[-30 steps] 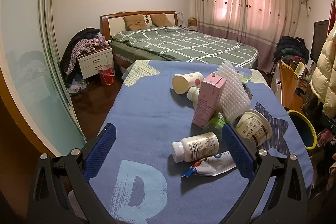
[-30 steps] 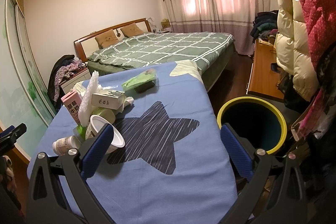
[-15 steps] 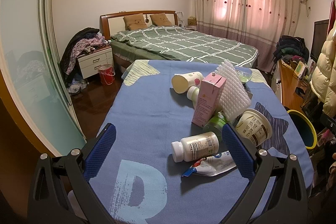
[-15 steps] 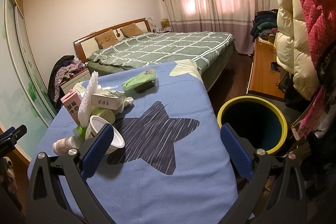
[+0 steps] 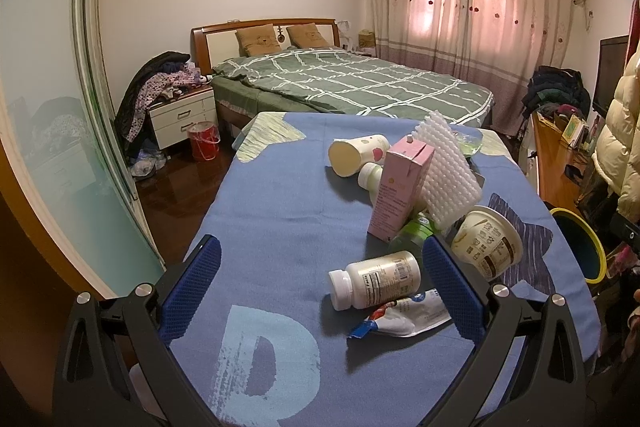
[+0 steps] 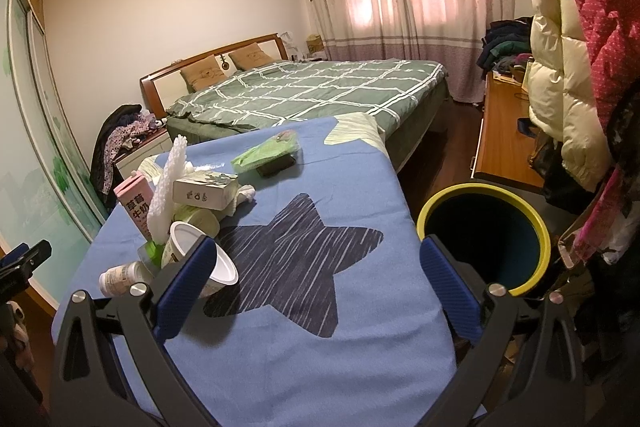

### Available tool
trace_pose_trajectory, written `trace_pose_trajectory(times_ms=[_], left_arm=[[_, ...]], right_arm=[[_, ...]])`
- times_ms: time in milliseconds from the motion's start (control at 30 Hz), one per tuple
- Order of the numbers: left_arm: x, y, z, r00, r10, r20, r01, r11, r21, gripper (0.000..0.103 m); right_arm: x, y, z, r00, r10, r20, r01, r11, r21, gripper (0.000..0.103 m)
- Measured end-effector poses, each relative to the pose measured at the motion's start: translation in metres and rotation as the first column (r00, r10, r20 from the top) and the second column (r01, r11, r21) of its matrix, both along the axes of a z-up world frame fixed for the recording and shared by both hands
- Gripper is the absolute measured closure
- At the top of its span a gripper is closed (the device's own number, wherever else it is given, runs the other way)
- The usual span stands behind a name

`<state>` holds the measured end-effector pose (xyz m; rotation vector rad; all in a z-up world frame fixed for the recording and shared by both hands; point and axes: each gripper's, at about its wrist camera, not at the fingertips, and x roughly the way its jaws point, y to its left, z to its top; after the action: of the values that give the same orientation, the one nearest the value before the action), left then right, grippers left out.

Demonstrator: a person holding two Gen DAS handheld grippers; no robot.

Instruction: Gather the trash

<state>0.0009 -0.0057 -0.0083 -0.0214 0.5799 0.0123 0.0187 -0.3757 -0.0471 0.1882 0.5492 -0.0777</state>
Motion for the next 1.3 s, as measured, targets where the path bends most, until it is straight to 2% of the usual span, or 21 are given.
trace_pose_trajectory(times_ms=[267, 400, 467, 533, 767, 900, 967, 1033, 1200, 1300], left_arm=[[0.013, 0.011, -0.015, 0.999, 0.029, 0.02, -0.028, 1.0, -0.01, 0.004], [0.017, 0.015, -0.012, 0.997, 0.035, 0.065, -0.032, 0.998, -0.047, 0.004], [0.022, 0.018, -0.014, 0.998, 0.035, 0.051, -0.03, 0.996, -0.082, 0.004], [0.029, 0.019, -0.019, 1.0, 0.03, -0.003, -0.03, 0.991, -0.131, 0.004], [0.041, 0.021, -0.03, 0.997, 0.025, -0.077, -0.031, 0.996, -0.079, 0.004], [0.046, 0.021, -0.034, 0.998, 0.021, -0.066, -0.024, 0.999, -0.04, 0.004], [0.048, 0.021, -0.036, 0.998, 0.016, -0.06, -0.018, 0.999, -0.031, 0.004], [0.048, 0.021, -0.036, 0.998, 0.009, -0.068, -0.011, 0.999, -0.034, 0.004], [0.053, 0.021, -0.039, 0.999, -0.004, -0.054, 0.002, 0.999, -0.036, 0.004], [0.056, 0.021, -0.04, 0.999, -0.009, -0.05, 0.007, 0.999, -0.04, 0.004]], right_arm=[[0.031, 0.022, -0.003, 0.999, 0.048, -0.004, -0.048, 0.999, -0.01, 0.006], [0.053, 0.042, -0.007, 0.995, 0.097, -0.01, -0.097, 0.995, -0.006, 0.006], [0.065, 0.056, -0.008, 0.992, 0.128, -0.015, -0.128, 0.992, -0.01, 0.006], [0.075, 0.067, -0.009, 0.987, 0.159, -0.018, -0.159, 0.987, -0.009, 0.006], [0.108, 0.106, -0.008, 0.967, 0.253, -0.018, -0.254, 0.967, -0.027, 0.006], [0.125, 0.126, -0.013, 0.954, 0.298, -0.035, -0.299, 0.953, -0.042, 0.009], [0.134, 0.134, -0.017, 0.949, 0.312, -0.054, -0.314, 0.949, -0.042, 0.024], [0.143, 0.14, -0.023, 0.943, 0.324, -0.077, -0.327, 0.944, -0.037, 0.033], [0.157, 0.147, -0.034, 0.935, 0.337, -0.114, -0.342, 0.939, -0.028, 0.049], [0.163, 0.149, -0.037, 0.928, 0.351, -0.122, -0.355, 0.935, -0.01, 0.07]])
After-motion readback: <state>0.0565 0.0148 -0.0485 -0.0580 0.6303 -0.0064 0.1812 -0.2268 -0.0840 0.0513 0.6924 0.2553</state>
